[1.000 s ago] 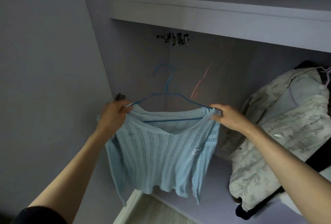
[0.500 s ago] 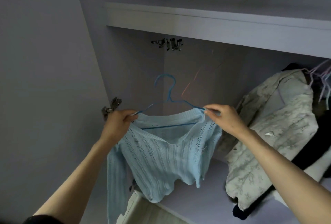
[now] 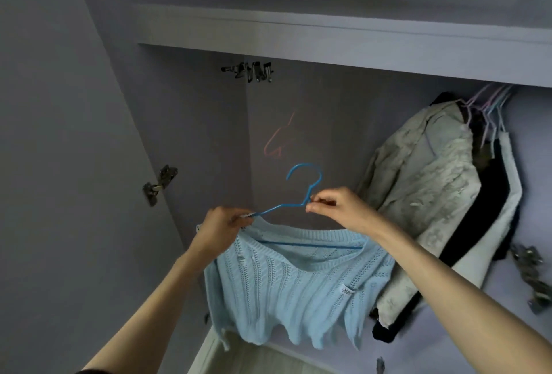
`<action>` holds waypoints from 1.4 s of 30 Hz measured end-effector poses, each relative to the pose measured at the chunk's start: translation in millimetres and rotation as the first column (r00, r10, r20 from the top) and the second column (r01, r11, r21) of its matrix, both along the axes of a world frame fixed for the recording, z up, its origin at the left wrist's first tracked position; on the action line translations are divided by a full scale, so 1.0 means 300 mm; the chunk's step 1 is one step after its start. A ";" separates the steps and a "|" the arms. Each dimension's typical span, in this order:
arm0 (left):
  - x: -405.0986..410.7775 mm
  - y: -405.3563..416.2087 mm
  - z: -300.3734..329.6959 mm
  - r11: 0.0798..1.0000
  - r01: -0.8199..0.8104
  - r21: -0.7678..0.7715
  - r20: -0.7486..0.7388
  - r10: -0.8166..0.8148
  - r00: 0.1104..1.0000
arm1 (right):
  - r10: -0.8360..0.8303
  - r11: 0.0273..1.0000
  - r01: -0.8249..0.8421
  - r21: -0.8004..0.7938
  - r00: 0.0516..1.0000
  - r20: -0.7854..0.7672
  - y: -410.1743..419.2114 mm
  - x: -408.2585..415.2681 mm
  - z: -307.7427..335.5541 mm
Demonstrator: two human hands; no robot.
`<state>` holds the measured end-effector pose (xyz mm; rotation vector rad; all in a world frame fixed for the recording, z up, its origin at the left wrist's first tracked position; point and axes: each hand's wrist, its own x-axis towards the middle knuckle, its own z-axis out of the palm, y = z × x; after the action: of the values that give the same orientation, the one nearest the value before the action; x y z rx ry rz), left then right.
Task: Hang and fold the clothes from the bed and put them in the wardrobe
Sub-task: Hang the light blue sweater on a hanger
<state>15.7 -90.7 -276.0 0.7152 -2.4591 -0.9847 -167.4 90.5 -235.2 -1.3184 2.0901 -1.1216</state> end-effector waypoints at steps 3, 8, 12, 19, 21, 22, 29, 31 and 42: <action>-0.022 0.041 -0.010 0.997 0.056 -0.058 0.012 -0.056 0.998 | -0.074 0.997 0.074 0.026 0.997 -0.005 0.061 -0.018 -0.007; -0.065 0.072 -0.014 0.985 0.112 -0.134 0.127 -0.095 0.987 | -0.288 0.954 0.288 0.086 0.957 -0.009 0.146 -0.073 0.007; -0.123 0.097 0.018 0.963 0.171 -0.208 0.089 -0.156 0.984 | -0.471 0.869 0.438 0.231 0.875 0.112 0.208 -0.133 0.007; -0.257 0.193 0.202 0.783 0.239 -0.575 -0.020 -0.305 0.952 | -0.595 0.784 0.583 0.215 0.606 0.528 0.260 -0.198 0.046; -0.292 0.222 0.260 0.696 0.216 -0.684 -0.047 -0.338 0.940 | -0.559 0.784 0.592 0.185 0.546 0.624 0.278 -0.225 0.070; -0.312 0.238 0.288 0.649 0.197 -0.735 -0.061 -0.352 0.934 | -0.525 0.787 0.595 0.163 0.508 0.683 0.290 -0.240 0.083; -0.444 0.297 0.438 0.404 -0.010 -0.915 -0.169 -0.361 0.917 | -0.223 0.748 0.661 -0.060 0.336 0.915 0.331 -0.335 0.137; -0.484 0.307 0.477 0.390 -0.043 -0.920 -0.179 -0.319 0.931 | -0.186 0.716 0.689 -0.114 0.346 0.920 0.330 -0.369 0.146; -0.597 0.248 0.506 0.374 -0.060 -0.925 -0.146 -0.205 0.968 | -0.019 0.538 0.800 -0.264 0.325 0.946 0.284 -0.557 0.141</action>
<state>-163.4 -16.4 -124.4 0.0473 -2.2954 0.4111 -334.4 175.8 -193.0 -0.0073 1.1295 -2.4182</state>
